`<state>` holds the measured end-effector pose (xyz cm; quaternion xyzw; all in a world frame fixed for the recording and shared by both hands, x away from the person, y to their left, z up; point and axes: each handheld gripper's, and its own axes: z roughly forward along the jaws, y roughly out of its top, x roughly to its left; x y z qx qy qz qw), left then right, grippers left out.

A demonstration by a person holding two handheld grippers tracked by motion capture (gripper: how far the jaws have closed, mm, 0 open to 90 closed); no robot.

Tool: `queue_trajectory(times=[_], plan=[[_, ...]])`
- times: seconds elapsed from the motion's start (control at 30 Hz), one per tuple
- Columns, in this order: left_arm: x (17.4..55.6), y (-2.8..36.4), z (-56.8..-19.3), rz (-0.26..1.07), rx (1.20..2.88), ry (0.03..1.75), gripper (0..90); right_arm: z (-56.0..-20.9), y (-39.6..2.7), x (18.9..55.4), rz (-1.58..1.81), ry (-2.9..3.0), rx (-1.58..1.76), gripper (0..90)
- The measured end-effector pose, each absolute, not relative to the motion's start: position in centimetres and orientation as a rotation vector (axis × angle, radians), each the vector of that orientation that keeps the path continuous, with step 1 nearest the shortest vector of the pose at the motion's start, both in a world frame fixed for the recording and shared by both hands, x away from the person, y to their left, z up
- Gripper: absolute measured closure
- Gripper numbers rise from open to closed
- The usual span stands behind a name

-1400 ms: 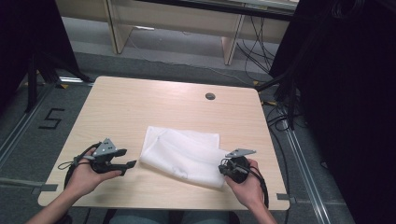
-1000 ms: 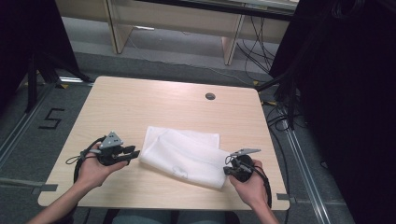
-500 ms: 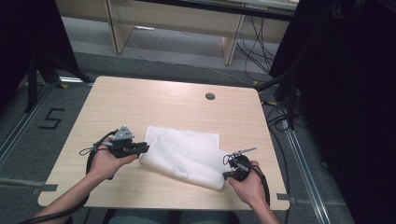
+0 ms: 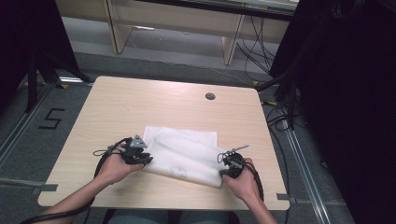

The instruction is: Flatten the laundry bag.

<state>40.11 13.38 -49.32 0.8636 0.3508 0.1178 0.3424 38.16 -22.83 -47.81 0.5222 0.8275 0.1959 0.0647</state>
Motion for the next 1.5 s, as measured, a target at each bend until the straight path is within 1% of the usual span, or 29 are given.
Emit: queue_trajectory(times=[0.1, 0.27, 0.4, 0.43, 0.47, 0.53, 0.57, 0.63, 0.7, 0.87, 0.93, 0.97, 1.0, 1.07, 1.1, 1.13, 1.17, 1.2, 1.37, 1.47, 1.5], plan=[[40.2, 13.7, -49.7, 0.274, 2.274, 0.937, 75.9, -47.9, -22.6, 38.6, 0.607, 2.487, 1.561, 90.0], [40.4, 14.0, -50.0, 0.262, 2.263, 0.982, 75.7, -48.3, -22.4, 39.5, 0.636, 2.482, 1.482, 90.0], [40.2, 14.2, -49.7, 0.27, 2.25, 0.977, 73.3, -47.8, -22.1, 39.7, 0.64, 2.479, 1.478, 85.7], [40.0, 14.0, -49.5, 0.294, 2.223, 0.971, 71.8, -46.6, -22.0, 39.8, 0.681, 2.457, 1.492, 83.1], [39.9, 13.8, -49.3, 0.311, 2.208, 0.959, 71.8, -46.6, -22.0, 39.8, 0.681, 2.457, 1.492, 83.1], [39.5, 12.9, -48.6, 0.335, 2.171, 0.889, 69.3, -45.7, -22.0, 40.2, 0.718, 2.43, 1.455, 78.3], [39.4, 12.5, -48.3, 0.358, 2.175, 0.845, 66.5, -45.2, -21.9, 40.7, 0.737, 2.432, 1.43, 75.0], [38.9, 11.4, -47.9, 0.36, 2.172, 0.786, 65.6, -44.8, -21.6, 41.6, 0.738, 2.434, 1.4, 70.4], [38.7, 10.4, -47.7, 0.328, 2.177, 0.745, 65.2, -44.8, -20.8, 43.2, 0.766, 2.431, 1.358, 62.9], [39.0, 8.3, -48.6, 0.27, 2.219, 0.684, 65.9, -45.4, -19.0, 45.9, 0.734, 2.434, 1.265, 55.2], [39.4, 7.9, -49.2, 0.27, 2.257, 0.654, 66.2, -45.7, -18.1, 46.9, 0.751, 2.457, 1.241, 51.0], [39.5, 7.6, -49.5, 0.251, 2.254, 0.684, 66.3, -46.0, -17.8, 47.4, 0.735, 2.471, 1.22, 49.1], [39.7, 7.5, -49.7, 0.261, 2.261, 0.667, 66.5, -46.3, -17.3, 47.9, 0.716, 2.499, 1.205, 47.9], [39.7, 7.4, -50.0, 0.26, 2.261, 0.691, 67.3, -46.8, -16.8, 48.5, 0.688, 2.536, 1.183, 46.8], [39.7, 7.5, -50.1, 0.257, 2.276, 0.675, 67.6, -47.0, -16.7, 48.8, 0.68, 2.543, 1.157, 46.4], [39.6, 7.4, -50.4, 0.237, 2.272, 0.697, 67.9, -47.1, -16.5, 49.0, 0.681, 2.549, 1.169, 45.8], [39.7, 7.4, -50.5, 0.236, 2.287, 0.692, 68.3, -47.5, -16.4, 49.4, 0.692, 2.548, 1.114, 45.6], [39.6, 7.4, -50.7, 0.229, 2.276, 0.7, 68.6, -47.6, -16.1, 49.6, 0.69, 2.572, 1.169, 44.6], [39.6, 7.4, -50.7, 0.24, 2.273, 0.706, 69.2, -48.5, -16.0, 50.2, 0.659, 2.623, 1.117, 44.6], [39.6, 7.4, -50.8, 0.242, 2.272, 0.705, 69.5, -48.8, -16.0, 50.4, 0.665, 2.641, 1.101, 45.5], [39.6, 7.4, -50.8, 0.245, 2.274, 0.704, 69.5, -48.8, -16.0, 50.3, 0.673, 2.657, 1.11, 50.7]])
